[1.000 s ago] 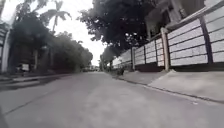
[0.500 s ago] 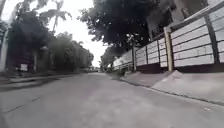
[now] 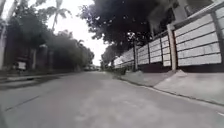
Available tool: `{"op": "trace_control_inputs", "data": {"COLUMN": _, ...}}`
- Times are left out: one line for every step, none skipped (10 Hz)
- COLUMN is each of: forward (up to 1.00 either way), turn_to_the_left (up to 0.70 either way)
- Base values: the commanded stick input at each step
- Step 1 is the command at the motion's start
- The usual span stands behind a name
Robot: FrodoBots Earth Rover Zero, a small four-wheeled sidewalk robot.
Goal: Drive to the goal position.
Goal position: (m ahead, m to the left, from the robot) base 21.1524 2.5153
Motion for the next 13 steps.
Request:
{"op": "trace_control_inputs", "data": {"forward": 0.5, "turn_to_the_left": 0.0}}
{"op": "trace_control_inputs", "data": {"forward": 0.5, "turn_to_the_left": 0.0}}
{"op": "trace_control_inputs", "data": {"forward": 0.5, "turn_to_the_left": 0.0}}
{"op": "trace_control_inputs", "data": {"forward": 0.5, "turn_to_the_left": 0.0}}
{"op": "trace_control_inputs", "data": {"forward": 0.5, "turn_to_the_left": 0.0}}
{"op": "trace_control_inputs", "data": {"forward": 0.5, "turn_to_the_left": 0.0}}
{"op": "trace_control_inputs", "data": {"forward": 0.5, "turn_to_the_left": 0.0}}
{"op": "trace_control_inputs", "data": {"forward": 0.5, "turn_to_the_left": 0.0}}
{"op": "trace_control_inputs", "data": {"forward": 0.5, "turn_to_the_left": 0.0}}
{"op": "trace_control_inputs", "data": {"forward": 0.5, "turn_to_the_left": 0.0}}
{"op": "trace_control_inputs", "data": {"forward": 0.5, "turn_to_the_left": 0.0}}
{"op": "trace_control_inputs", "data": {"forward": 0.5, "turn_to_the_left": 0.0}}
{"op": "trace_control_inputs", "data": {"forward": 0.5, "turn_to_the_left": 0.0}}
